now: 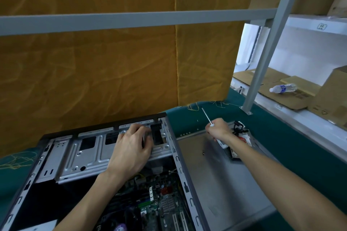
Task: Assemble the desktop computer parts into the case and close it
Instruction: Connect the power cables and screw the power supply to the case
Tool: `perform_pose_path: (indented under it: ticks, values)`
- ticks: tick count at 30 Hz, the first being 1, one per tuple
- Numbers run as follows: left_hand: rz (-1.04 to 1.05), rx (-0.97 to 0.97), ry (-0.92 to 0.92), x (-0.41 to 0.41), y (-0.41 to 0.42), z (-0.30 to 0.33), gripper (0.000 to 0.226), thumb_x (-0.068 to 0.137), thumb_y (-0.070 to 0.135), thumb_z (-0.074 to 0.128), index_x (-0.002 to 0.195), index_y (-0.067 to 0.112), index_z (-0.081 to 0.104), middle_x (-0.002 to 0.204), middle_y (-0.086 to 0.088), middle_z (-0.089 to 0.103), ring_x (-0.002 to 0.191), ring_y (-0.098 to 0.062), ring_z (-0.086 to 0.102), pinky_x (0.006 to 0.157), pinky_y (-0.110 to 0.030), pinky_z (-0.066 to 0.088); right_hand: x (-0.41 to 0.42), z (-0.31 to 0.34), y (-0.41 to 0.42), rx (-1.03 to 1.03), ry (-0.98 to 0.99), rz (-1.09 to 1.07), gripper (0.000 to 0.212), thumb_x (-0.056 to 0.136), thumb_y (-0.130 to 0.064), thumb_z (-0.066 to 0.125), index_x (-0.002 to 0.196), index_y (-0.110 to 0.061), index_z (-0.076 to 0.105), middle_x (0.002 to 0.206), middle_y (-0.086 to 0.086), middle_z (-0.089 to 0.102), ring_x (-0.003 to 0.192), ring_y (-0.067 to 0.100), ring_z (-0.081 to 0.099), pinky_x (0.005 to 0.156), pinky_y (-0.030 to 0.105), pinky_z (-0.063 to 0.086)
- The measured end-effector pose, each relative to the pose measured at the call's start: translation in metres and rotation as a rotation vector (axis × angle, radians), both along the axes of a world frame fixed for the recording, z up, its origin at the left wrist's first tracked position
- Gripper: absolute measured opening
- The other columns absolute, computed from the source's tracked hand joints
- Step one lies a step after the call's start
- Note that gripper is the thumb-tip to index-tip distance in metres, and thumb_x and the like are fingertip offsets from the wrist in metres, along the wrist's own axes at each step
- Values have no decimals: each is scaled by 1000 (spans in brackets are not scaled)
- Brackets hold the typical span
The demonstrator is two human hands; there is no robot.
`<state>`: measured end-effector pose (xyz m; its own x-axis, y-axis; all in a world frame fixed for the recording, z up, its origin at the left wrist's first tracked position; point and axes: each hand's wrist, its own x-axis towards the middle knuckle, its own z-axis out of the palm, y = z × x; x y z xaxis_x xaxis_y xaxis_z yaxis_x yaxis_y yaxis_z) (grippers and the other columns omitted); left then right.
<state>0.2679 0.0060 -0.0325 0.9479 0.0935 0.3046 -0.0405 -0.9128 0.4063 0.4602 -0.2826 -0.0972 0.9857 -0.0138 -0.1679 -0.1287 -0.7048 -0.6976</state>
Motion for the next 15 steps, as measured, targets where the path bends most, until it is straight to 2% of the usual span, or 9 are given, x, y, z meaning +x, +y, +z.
perform_pose_path:
  ticks: [2, 5, 8, 11, 15]
  values:
    - [-3, -2, -10, 1, 0, 0, 27, 104, 35, 46, 121, 24, 64, 127, 6, 56, 101, -19, 62, 99, -42, 40, 11, 1, 8, -54, -24, -11, 12, 95, -9, 62, 89, 0, 66, 84, 11, 67, 56, 23, 64, 47, 28, 52]
    - [-5, 5, -20, 2, 1, -1, 25, 103, 34, 48, 120, 24, 64, 124, 7, 56, 102, -19, 61, 98, -42, 41, 24, 0, 21, -90, -40, -39, 18, 94, -20, 68, 87, -4, 64, 87, 12, 68, 70, 28, 66, 68, 42, 59]
    - [0, 10, -25, 3, 1, -2, 24, 103, 33, 48, 119, 25, 64, 123, 7, 55, 100, -19, 60, 95, -40, 41, 34, -3, 34, -83, -52, -39, 26, 92, -33, 75, 92, -7, 68, 89, 8, 69, 81, 27, 67, 76, 39, 56]
    - [-3, 9, -32, 4, 1, -3, 22, 103, 32, 49, 118, 25, 63, 122, 7, 54, 100, -20, 60, 96, -40, 40, 39, -6, 43, -90, -44, -11, 28, 91, -36, 77, 101, -12, 69, 98, 5, 68, 91, 25, 66, 79, 34, 51]
    - [-2, 9, -29, 4, 1, -3, 22, 103, 31, 50, 119, 24, 63, 122, 7, 54, 100, -20, 59, 97, -41, 40, 42, -5, 47, -167, -49, 34, 12, 94, -28, 74, 96, -17, 74, 100, 5, 73, 91, 23, 68, 82, 36, 55]
